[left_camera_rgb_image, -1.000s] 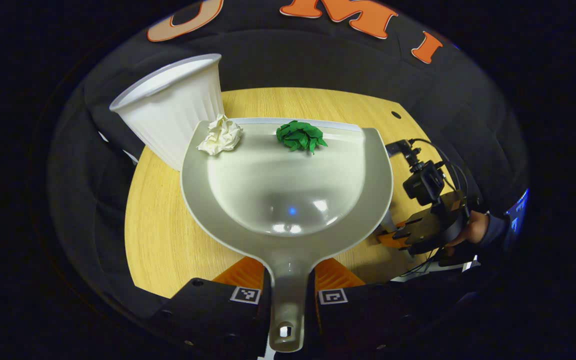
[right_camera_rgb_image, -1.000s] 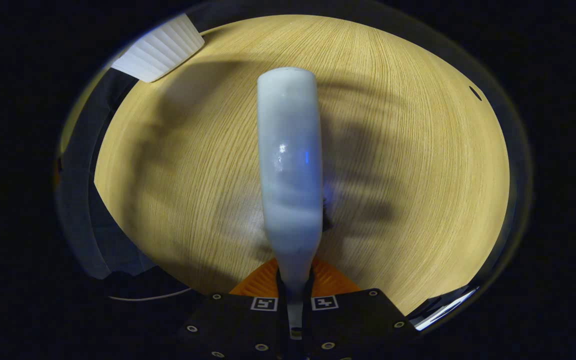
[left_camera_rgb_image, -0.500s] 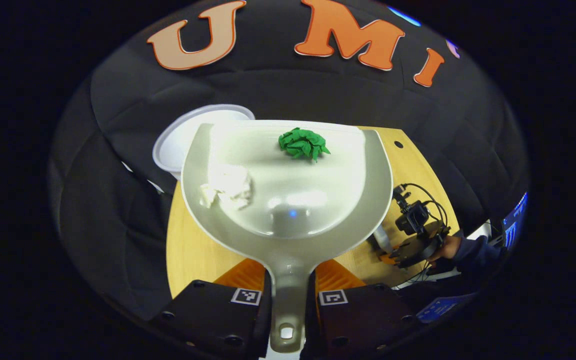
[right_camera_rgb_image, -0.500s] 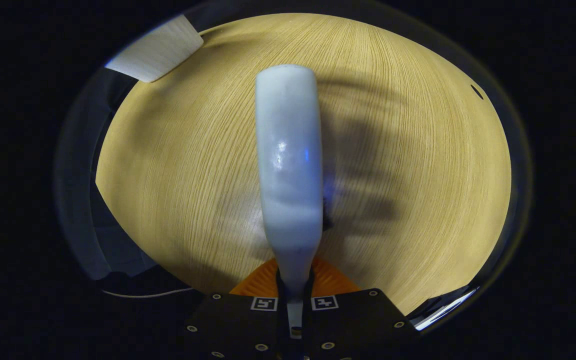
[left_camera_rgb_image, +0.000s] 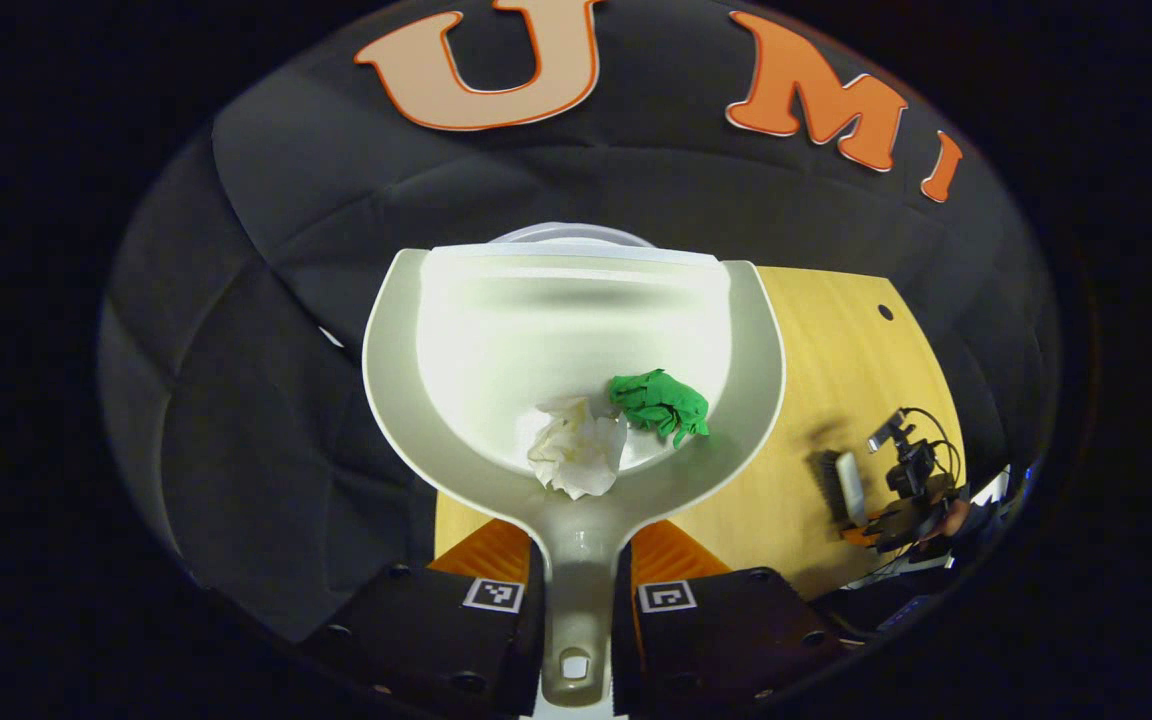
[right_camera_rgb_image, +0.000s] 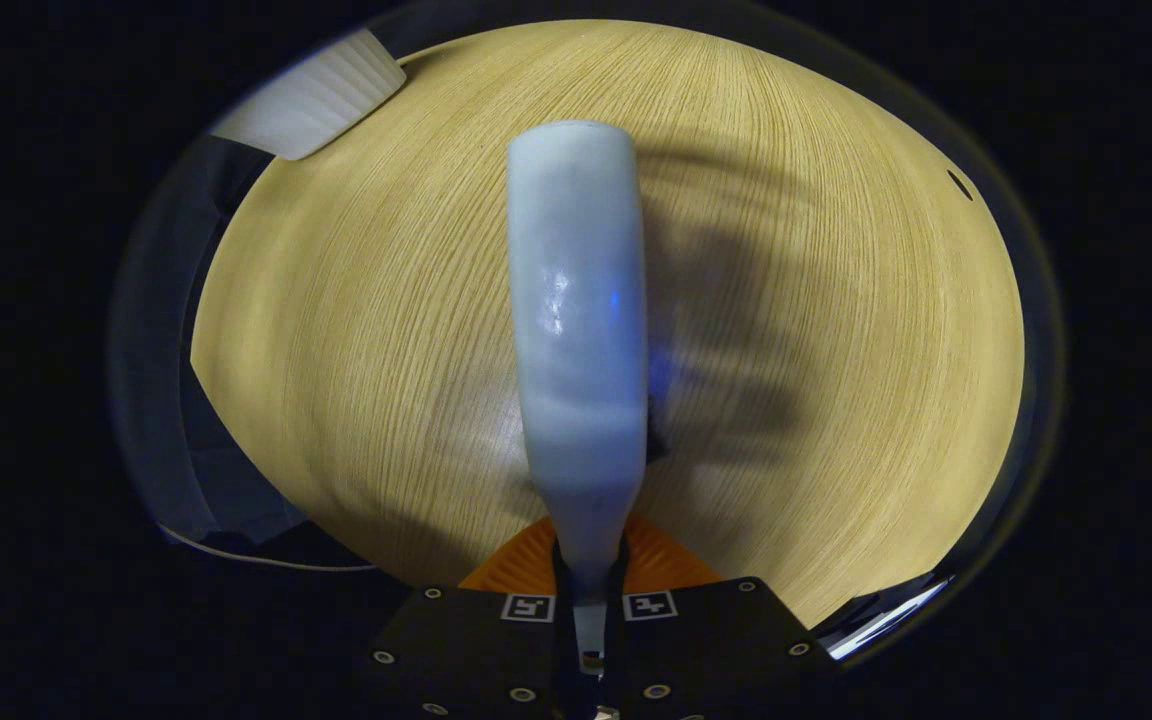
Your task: Pick up the small broom and dustpan from the desktop, sweep the trash into the dustpan with the broom, and then empty the trash into the garbage bin.
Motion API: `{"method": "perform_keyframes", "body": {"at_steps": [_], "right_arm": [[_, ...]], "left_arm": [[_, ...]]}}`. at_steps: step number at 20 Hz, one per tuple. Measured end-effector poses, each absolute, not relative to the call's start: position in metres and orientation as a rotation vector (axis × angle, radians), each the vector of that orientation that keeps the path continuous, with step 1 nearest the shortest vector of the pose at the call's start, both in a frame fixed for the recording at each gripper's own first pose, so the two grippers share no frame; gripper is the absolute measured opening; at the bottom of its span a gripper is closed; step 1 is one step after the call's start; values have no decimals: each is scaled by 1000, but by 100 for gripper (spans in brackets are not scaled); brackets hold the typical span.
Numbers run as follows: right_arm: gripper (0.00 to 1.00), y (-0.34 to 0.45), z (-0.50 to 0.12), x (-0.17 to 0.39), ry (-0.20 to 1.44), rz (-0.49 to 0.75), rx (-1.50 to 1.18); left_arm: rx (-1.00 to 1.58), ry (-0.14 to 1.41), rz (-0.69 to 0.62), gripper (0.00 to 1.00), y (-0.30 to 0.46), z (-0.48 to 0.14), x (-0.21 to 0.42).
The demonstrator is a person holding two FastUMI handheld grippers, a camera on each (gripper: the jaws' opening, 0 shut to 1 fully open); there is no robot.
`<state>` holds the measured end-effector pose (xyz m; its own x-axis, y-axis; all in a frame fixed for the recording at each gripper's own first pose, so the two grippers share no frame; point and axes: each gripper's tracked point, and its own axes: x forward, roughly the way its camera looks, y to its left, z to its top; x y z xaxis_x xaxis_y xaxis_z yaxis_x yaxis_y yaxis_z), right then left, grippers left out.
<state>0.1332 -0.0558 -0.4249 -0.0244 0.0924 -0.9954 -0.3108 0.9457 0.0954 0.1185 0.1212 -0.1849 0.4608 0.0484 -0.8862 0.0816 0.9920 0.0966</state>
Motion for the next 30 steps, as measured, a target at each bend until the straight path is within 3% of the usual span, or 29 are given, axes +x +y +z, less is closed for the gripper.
{"method": "perform_keyframes", "body": {"at_steps": [7, 30], "right_arm": [[10, -68, -431, 153, 1580, 312, -171], [11, -112, -437, 282, 1598, 286, -134]], "left_arm": [[344, 1127, 73, 28, 173, -177, 140], [1138, 1180, 31, 27, 185, -139, 167]]}}
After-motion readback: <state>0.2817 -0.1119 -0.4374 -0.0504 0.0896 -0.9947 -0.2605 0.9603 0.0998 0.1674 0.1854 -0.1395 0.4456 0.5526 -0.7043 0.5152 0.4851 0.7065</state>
